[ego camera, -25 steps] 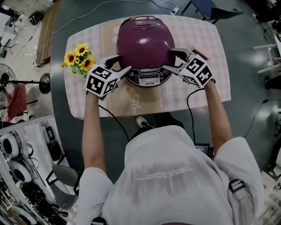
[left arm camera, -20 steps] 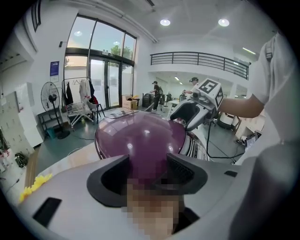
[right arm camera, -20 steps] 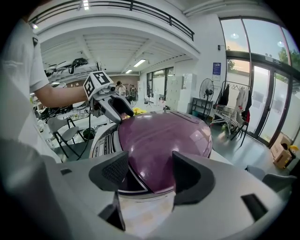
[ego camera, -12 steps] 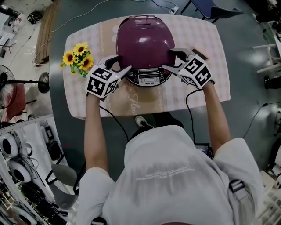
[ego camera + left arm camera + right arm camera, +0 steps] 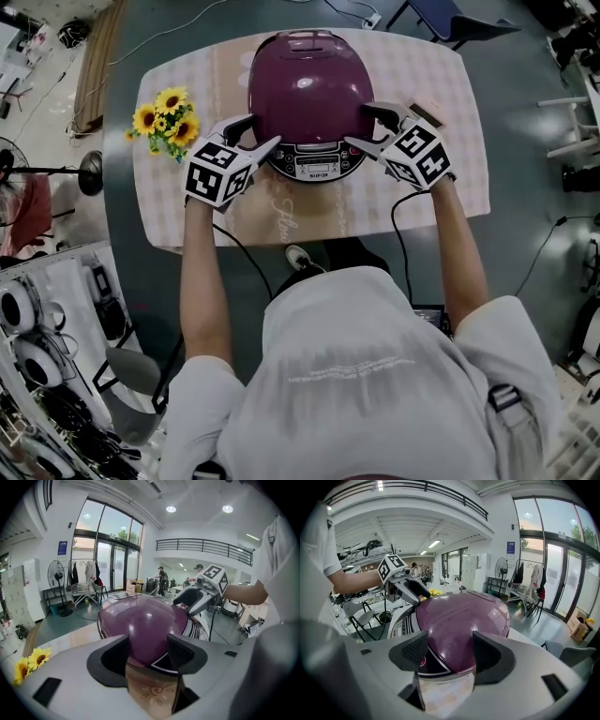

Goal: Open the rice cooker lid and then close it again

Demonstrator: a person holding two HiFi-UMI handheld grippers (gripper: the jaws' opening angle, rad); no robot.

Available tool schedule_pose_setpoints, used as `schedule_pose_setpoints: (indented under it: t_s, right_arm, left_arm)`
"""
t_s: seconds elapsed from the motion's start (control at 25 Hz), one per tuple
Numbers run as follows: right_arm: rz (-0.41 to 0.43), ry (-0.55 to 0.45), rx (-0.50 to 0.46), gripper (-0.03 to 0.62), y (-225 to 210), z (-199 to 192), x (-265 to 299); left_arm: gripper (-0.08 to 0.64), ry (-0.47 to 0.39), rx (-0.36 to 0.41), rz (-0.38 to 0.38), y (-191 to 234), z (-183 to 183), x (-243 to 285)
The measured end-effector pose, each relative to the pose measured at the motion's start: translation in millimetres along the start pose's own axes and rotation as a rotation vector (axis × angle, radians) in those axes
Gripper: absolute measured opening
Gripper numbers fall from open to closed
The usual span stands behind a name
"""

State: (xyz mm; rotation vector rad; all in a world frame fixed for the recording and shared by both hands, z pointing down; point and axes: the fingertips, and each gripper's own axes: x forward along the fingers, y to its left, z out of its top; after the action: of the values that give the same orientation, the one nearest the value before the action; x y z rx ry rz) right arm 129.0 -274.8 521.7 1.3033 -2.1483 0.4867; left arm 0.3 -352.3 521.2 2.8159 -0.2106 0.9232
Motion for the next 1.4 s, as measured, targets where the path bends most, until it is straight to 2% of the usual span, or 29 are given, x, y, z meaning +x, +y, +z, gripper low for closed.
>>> schedule_pose_setpoints:
  t_s: [0.12, 0.2, 0.28, 0.4, 0.44, 0.52, 0.6, 0.76, 0.88, 1.08, 1.4]
  right_arm:
    - [-0.014, -0.048, 0.029, 0.307, -4.0, 0.8, -0.3]
    - [-0.049, -0.075, 0.07, 0.272, -8.3, 1.2, -0.6]
    - [-0.11, -0.099, 0.082, 0.213, -10.9, 2.9, -5.7]
    - [-0.221, -0.141, 0.052, 0.181, -15.1, 11.9, -23.5]
    - [-0.254, -0.154, 0.047, 0.158, -16.5, 15.2, -30.4]
    - [-0.32, -0.178, 0.044, 0.096, -18.5, 21.2, -46.0]
    - [-0.376, -0.201, 0.044, 0.06, -18.9, 28.1, -62.5]
    - [-0.434, -0.267, 0.052, 0.044, -12.9, 46.9, -93.2]
    - [-0.464, -0.302, 0.023, 0.037, -1.9, 61.1, -113.1]
    - [-0.493, -0.355, -0.012, 0.026, 20.8, 80.3, -143.7]
    - [-0.556, -0.42, -0.081, 0.026, 46.6, 112.7, -185.6]
  left_arm:
    - [0.251, -0.022, -0.01, -0.013, 2.9, 2.2, 0.9]
    - [0.217, -0.064, -0.06, 0.003, 8.1, 1.5, -1.3]
    - [0.216, -0.113, -0.106, 0.081, 17.3, -0.6, -10.3]
    - [0.216, -0.214, -0.119, 0.226, 32.4, 4.4, -35.0]
    - [0.203, -0.25, -0.132, 0.257, 35.8, 7.3, -45.0]
    - [0.128, -0.309, -0.145, 0.304, 38.3, 13.3, -65.9]
    - [0.105, -0.345, -0.122, 0.345, 35.9, 20.5, -86.8]
    - [0.026, -0.393, -0.021, 0.423, 25.1, 37.9, -124.0]
    - [0.015, -0.421, 0.034, 0.464, 14.0, 51.2, -149.4]
    - [0.015, -0.479, 0.079, 0.459, -11.3, 74.3, -184.7]
    - [0.015, -0.516, 0.18, 0.477, -44.8, 95.0, -213.0]
